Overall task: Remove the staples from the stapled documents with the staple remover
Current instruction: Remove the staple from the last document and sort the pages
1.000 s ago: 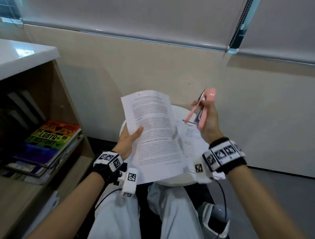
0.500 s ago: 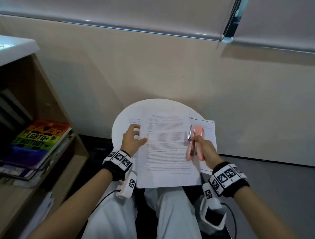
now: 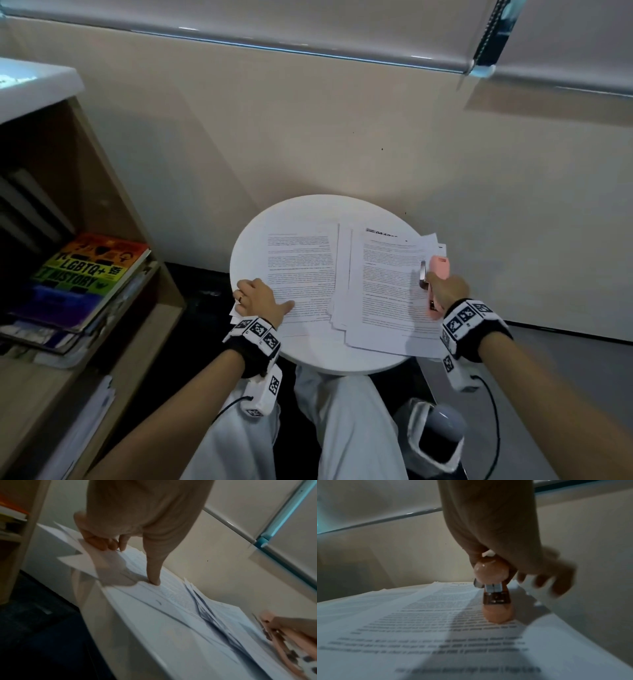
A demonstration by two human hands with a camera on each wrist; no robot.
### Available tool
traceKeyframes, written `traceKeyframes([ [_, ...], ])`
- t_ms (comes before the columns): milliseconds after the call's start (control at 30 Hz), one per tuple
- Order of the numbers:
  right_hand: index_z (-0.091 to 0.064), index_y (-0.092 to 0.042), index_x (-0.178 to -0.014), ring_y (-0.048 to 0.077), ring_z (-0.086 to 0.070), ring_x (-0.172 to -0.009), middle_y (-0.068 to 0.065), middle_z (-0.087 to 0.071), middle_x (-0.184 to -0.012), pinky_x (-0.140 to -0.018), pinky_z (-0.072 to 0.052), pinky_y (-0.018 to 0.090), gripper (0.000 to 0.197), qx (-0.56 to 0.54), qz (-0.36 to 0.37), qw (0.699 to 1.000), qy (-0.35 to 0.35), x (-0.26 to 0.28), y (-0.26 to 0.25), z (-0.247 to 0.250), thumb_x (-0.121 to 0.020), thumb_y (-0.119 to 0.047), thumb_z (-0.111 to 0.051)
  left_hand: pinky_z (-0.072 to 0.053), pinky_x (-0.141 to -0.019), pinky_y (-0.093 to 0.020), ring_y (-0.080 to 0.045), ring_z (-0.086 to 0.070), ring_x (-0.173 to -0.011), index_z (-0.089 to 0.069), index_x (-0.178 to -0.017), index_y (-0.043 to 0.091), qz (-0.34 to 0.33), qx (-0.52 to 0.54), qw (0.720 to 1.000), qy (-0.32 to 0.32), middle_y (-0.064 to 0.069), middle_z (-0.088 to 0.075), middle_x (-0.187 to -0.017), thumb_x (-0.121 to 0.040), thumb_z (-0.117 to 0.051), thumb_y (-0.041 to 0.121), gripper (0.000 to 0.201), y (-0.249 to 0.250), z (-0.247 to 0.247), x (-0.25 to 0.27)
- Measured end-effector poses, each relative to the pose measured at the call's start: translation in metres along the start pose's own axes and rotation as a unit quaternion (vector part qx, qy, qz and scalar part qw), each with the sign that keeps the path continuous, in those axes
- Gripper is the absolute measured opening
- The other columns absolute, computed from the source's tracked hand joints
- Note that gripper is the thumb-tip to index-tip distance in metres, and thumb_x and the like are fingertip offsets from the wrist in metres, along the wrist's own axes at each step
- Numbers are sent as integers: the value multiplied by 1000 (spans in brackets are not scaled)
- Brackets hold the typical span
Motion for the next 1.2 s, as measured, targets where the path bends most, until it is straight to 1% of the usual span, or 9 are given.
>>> traceKeyframes([
  [200,-64,-2,-114,32,-33,-131,6,-35,-148,-109,-22,47,53,191,153,968,60,21,-7,-17,-81,-44,-65,-34,-103,-44,-39,-37,-124,-33,-129,-1,29,4,1000,-9,-22,-34,-134,-73,-78,34,79,6,3,0],
  [400,-64,-10,-104,28,-63,-80,12,-67,-104,-75,-56,46,46,49,112,988,-91,40,25,-64,-75,-45,-60,-35,-102,-45,-37,-51,-114,-27,-131,3,55,83,994,-48,-20,-30,-136,-71,-81,10,81,14,4,-3],
  [533,-58,-8,-111,22,-62,-78,9,-68,-96,-58,-42,25,35,24,110,990,-89,49,34,-71,-87,-33,-62,-41,-103,-42,-35,-49,-120,-23,-138,1,56,193,976,-81,-20,-41,-137,-70,-79,2,88,8,8,-14],
  [700,-58,-10,-109,17,-58,-71,5,-65,-89,-55,-40,23,25,24,122,986,-108,49,33,-68,-91,-27,-59,-45,-79,-33,-38,-60,-108,-62,-106,-6,-31,278,960,-27,-23,-65,-111,-82,-71,21,37,5,27,-35],
  [800,-56,-11,-113,15,-57,-72,7,-65,-92,-56,-41,23,28,38,127,986,-104,47,37,-70,-90,-27,-60,-38,-101,-39,-36,-43,-123,-60,-117,-5,-84,288,953,33,-22,-50,-126,-84,-70,17,42,-4,35,-35],
  [900,-54,-13,-114,9,-56,-70,2,-64,-88,-57,-39,23,30,30,122,987,-101,48,38,-70,-90,-29,-61,-36,-105,-47,-30,-29,-126,-69,-97,3,-116,261,954,90,-9,-41,-131,-73,-79,24,33,-29,38,-33],
  [1033,-56,-13,-111,7,-54,-69,-9,-60,-78,-62,-40,27,26,19,126,987,-98,50,38,-70,-90,-27,-62,-29,-112,-49,-26,-17,-140,-60,-109,12,-42,314,948,43,-6,-35,-146,-59,-83,25,57,-76,35,-38],
  [1100,-56,-13,-109,7,-55,-68,-10,-59,-75,-60,-39,26,24,16,126,987,-98,52,37,-70,-90,-26,-62,-33,-109,-53,-30,-28,-139,-59,-120,10,-18,357,934,15,-9,-49,-139,-54,-88,23,73,-92,35,-45],
  [1200,-56,-12,-108,8,-55,-67,-9,-58,-75,-59,-38,25,24,14,128,987,-97,55,35,-69,-89,-27,-62,-51,-92,-49,-34,-64,-105,-76,-77,17,-20,423,904,-61,1,-75,-92,-57,-87,4,26,-99,37,-49],
])
Point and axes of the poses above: each hand's wrist, its own x-axis away from the middle knuckle, its own z-axis out of the back of the hand, y = z × x, the point moved 4 cm from there along -x, towards the middle knuckle
